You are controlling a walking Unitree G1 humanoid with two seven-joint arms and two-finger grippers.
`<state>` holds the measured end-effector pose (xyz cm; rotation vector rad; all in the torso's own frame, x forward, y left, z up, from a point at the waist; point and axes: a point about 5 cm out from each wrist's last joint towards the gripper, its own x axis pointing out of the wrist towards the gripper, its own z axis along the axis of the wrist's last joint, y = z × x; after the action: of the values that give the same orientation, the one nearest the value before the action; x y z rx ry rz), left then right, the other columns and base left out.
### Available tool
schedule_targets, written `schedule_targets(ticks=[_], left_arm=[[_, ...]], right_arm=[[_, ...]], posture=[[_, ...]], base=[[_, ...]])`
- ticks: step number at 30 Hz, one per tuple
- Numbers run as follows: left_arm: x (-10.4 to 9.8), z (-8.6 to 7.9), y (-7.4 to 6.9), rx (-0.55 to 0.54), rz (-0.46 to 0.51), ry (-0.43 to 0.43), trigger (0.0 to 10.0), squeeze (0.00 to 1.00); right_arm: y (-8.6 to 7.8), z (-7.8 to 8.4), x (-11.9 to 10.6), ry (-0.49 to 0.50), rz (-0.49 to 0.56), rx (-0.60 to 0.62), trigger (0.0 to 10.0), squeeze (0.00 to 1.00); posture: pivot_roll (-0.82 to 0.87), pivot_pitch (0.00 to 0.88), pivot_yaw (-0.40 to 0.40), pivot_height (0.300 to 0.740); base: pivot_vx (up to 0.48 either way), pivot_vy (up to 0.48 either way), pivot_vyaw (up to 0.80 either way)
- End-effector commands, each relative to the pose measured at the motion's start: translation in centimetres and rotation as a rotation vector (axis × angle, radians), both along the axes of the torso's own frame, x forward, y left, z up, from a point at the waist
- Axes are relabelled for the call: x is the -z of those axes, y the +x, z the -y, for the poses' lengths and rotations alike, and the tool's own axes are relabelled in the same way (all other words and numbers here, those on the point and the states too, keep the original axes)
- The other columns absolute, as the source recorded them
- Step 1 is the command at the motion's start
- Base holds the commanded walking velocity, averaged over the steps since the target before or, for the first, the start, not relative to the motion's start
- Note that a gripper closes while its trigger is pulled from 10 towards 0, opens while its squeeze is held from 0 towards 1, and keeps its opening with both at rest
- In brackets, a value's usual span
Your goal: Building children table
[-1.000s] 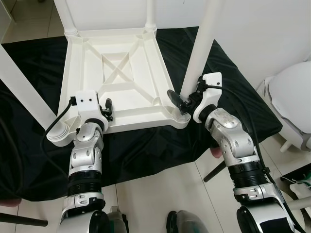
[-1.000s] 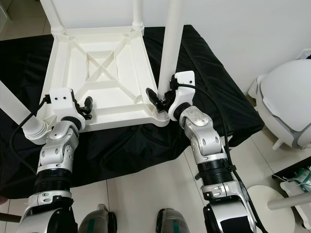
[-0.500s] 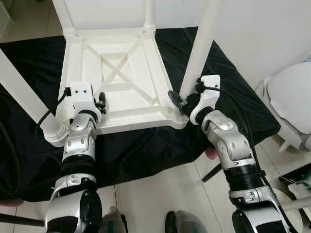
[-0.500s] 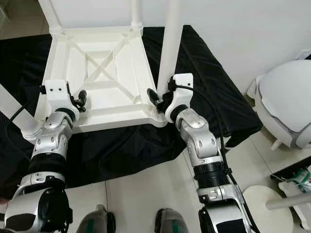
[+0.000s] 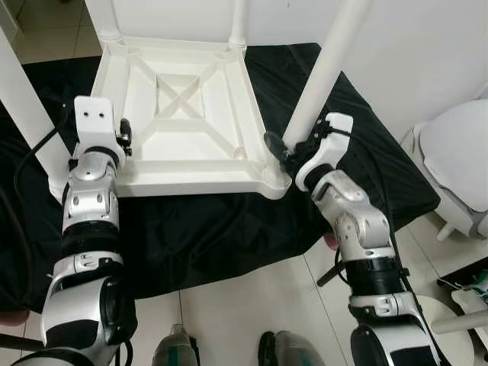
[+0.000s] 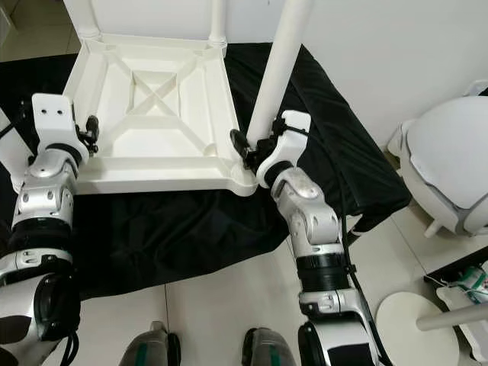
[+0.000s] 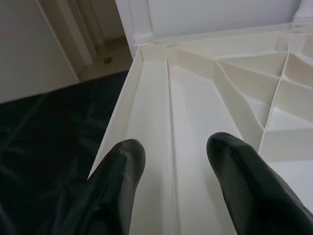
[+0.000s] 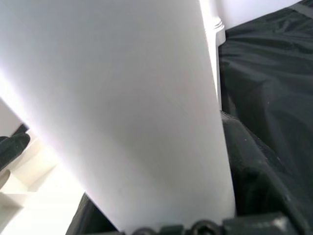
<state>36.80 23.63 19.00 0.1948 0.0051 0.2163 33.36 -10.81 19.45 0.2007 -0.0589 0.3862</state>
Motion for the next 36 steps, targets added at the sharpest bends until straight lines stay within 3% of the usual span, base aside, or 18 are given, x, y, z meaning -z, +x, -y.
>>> schedule_targets(ticks=[1, 6, 8, 11, 12, 13, 15, 17, 22, 27, 30, 32, 33, 35, 36], left_arm=[[-1.6, -4.0, -1.4, -0.463, 0.102, 0.044, 10.0, 0.0], [-4.0, -4.1, -1.1, -0.446, 0.161, 0.082, 10.0, 0.0], [-7.7, -4.0, -0.6, -0.415, 0.218, 0.153, 10.0, 0.0], [-7.7, -4.0, -0.6, -0.415, 0.218, 0.153, 10.0, 0.0], [-12.9, -3.6, 0.0, -0.38, 0.301, 0.217, 10.0, 0.0], [-12.9, -3.6, 0.0, -0.38, 0.301, 0.217, 10.0, 0.0], [-16.6, -2.7, 0.3, -0.353, 0.369, 0.234, 10.0, 0.0], [-17.8, -2.0, 0.4, -0.327, 0.401, 0.237, 10.0, 0.0], [-19.6, 1.1, 0.9, -0.236, 0.431, 0.234, 10.0, 0.0], [-20.4, 2.8, 1.1, -0.199, 0.45, 0.241, 10.0, 0.0], [-21.1, 5.4, 1.3, -0.134, 0.472, 0.244, 10.0, 0.0], [-21.1, 5.4, 1.3, -0.134, 0.472, 0.244, 10.0, 0.0], [-21.2, 6.8, 1.5, -0.091, 0.482, 0.223, 10.0, 0.0], [-21.2, 6.8, 1.5, -0.091, 0.482, 0.223, 10.0, 0.0], [-21.1, 8.7, 1.6, -0.034, 0.487, 0.206, 10.0, 0.0]], right_arm=[[0.3, 2.9, -0.8, 0.173, 0.017, 0.111, 0.0, 0.0], [0.1, 3.8, -0.5, 0.312, 0.015, 0.136, 0.0, 0.0], [0.1, 4.5, 0.0, 0.464, 0.007, 0.151, 0.0, 0.0], [0.1, 4.5, 0.0, 0.464, 0.007, 0.151, 0.0, 0.0], [0.3, 4.3, 1.0, 0.619, -0.022, 0.163, 0.0, 0.0], [0.3, 4.3, 1.0, 0.619, -0.022, 0.163, 0.0, 0.0], [0.5, 3.5, 2.7, 0.681, -0.086, 0.19, 0.0, 0.0], [0.6, 3.2, 3.4, 0.72, -0.119, 0.197, 0.0, 0.0], [1.1, 2.5, 5.6, 0.818, -0.237, 0.216, 0.0, 0.0], [1.4, 2.6, 6.7, 0.823, -0.294, 0.239, 0.0, 0.0], [1.8, 2.5, 7.8, 0.82, -0.352, 0.253, 0.0, 0.0], [1.8, 2.5, 7.8, 0.82, -0.352, 0.253, 0.0, 0.0], [2.0, 2.2, 8.0, 0.864, -0.371, 0.245, 0.0, 0.0], [2.0, 2.2, 8.0, 0.864, -0.371, 0.245, 0.0, 0.0], [2.2, 1.9, 8.3, 0.949, -0.398, 0.243, 0.0, 0.0]], posture=[[-0.04, 0.025, 0.041, 0.74], [-0.04, 0.028, 0.052, 0.74], [-0.03, 0.03, 0.062, 0.74], [-0.03, 0.03, 0.062, 0.74], [-0.01, 0.028, 0.073, 0.74], [-0.01, 0.028, 0.073, 0.74], [-0.01, 0.025, 0.073, 0.74], [-0.01, 0.023, 0.075, 0.74], [0.0, 0.019, 0.076, 0.74], [0.01, 0.019, 0.071, 0.74], [0.01, 0.025, 0.071, 0.74], [0.01, 0.025, 0.071, 0.74], [0.01, 0.024, 0.07, 0.74], [0.01, 0.024, 0.07, 0.74], [0.01, 0.025, 0.069, 0.74]], base=[[0.0, 0.0, 0.0], [0.0, 0.0, 0.0], [0.0, 0.0, 0.0], [0.0, 0.0, 0.0], [0.0, 0.0, 0.0], [0.0, 0.0, 0.0], [0.0, 0.0, 0.0], [0.0, 0.0, 0.0], [0.0, 0.0, 0.0], [0.0, 0.0, 0.0], [0.0, 0.0, 0.0], [0.0, 0.0, 0.0], [0.0, 0.0, 0.0], [0.0, 0.0, 0.0], [0.0, 0.0, 0.0]])
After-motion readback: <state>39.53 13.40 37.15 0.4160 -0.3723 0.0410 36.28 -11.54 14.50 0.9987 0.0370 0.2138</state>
